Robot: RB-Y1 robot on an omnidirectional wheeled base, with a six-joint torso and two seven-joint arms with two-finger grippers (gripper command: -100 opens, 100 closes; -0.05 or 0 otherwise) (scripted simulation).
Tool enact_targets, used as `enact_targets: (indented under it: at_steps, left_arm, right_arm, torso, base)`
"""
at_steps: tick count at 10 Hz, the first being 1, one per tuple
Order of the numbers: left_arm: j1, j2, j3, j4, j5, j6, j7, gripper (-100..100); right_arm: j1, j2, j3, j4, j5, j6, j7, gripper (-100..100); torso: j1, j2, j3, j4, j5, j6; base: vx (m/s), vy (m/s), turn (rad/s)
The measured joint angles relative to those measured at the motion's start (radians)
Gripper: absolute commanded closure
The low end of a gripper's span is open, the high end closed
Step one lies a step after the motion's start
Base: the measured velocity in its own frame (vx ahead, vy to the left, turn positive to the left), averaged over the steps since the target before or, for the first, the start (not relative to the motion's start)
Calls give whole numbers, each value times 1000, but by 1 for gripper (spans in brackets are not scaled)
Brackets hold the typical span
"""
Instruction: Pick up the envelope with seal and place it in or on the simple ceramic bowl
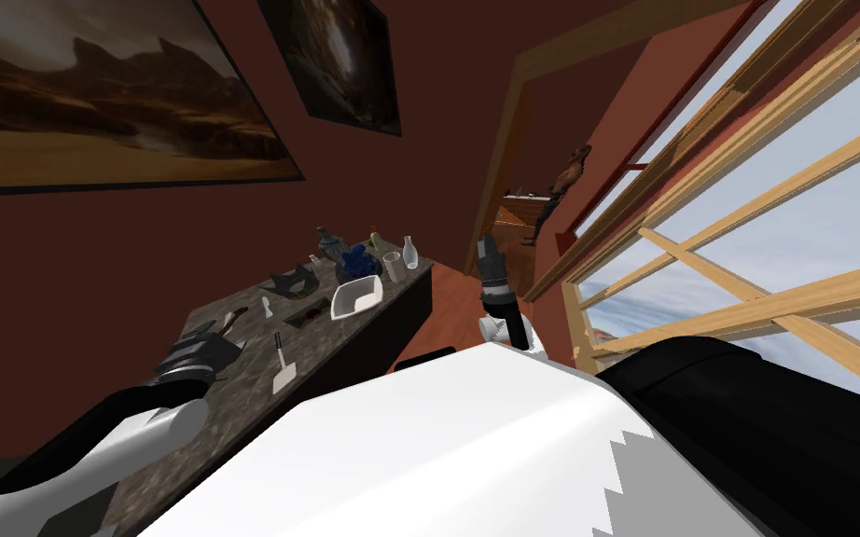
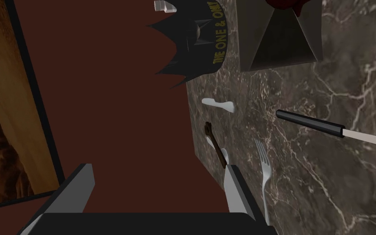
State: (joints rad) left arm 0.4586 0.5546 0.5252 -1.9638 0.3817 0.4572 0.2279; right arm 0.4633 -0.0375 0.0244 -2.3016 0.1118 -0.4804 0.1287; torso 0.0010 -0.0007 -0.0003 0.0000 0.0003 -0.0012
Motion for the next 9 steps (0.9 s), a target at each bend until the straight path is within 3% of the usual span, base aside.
enact_targets:
  at_steps: [2, 3, 7, 9]
  left_arm:
    - [14, 35, 39, 30, 46, 48, 6, -100]
    - [11, 30, 41, 26, 42, 72, 7, -100]
    - [26, 60, 99, 65, 96, 173, 14, -100]
    - [24, 66, 111, 85, 107, 217, 14, -100]
  right_arm:
    - [0, 0, 0, 0, 0, 0, 0, 0]
    - [0, 0, 0, 0, 0, 0, 0, 0]
    - [0, 0, 0, 0, 0, 0, 0, 0]
    - [0, 0, 0, 0, 0, 0, 0, 0]
  torso:
    - [0, 0, 0, 0, 0, 0]
    - [0, 0, 0, 0, 0, 0]
    - [-1, -1, 0, 0, 0, 1]
    - [0, -1, 0, 0, 0, 0]
  base:
    - [2, -2, -82]
    - [7, -11, -246]
    - [9, -5, -140]
    - [12, -6, -119]
